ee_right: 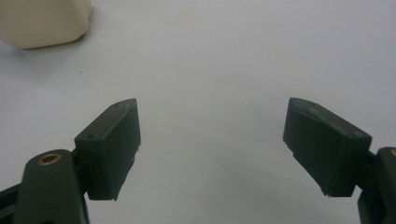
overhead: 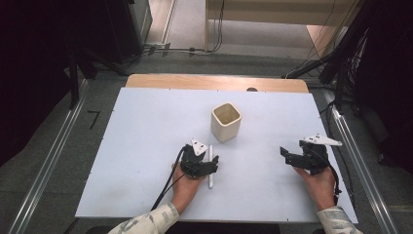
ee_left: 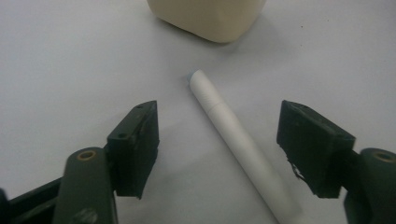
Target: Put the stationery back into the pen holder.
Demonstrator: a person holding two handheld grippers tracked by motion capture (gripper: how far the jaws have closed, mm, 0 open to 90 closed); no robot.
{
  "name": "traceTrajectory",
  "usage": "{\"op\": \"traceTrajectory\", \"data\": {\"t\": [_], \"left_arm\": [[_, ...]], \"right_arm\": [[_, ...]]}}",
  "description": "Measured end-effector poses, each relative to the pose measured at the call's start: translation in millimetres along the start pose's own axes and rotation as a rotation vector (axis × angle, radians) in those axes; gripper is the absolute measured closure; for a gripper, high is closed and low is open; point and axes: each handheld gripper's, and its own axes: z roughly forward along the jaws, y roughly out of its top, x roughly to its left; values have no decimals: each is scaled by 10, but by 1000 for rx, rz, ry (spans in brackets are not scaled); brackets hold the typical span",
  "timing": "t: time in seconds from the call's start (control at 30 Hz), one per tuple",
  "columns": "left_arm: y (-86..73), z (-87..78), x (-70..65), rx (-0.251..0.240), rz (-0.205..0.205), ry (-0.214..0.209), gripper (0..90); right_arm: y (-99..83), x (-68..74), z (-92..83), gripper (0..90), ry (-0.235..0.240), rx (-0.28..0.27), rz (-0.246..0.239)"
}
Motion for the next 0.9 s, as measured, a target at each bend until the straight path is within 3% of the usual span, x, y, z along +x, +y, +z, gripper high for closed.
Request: {"op": "traceTrajectory", "data": {"t": [0.27,0.47,0.7,0.9], "left_arm": [[15,31,-63,30,24,20,424],[25,38,-90,35,46,23,559],[41,46,-75,38,37,25,714],[47,45,-49,41,42,13,790]], "right_arm": [[-1,-1,3,178,-2,4,0],[-3,-2,8,183,-3,7,2],[-5,-4,9,189,-3,9,4],[-7,-6,8,193,-4,10,6]]}}
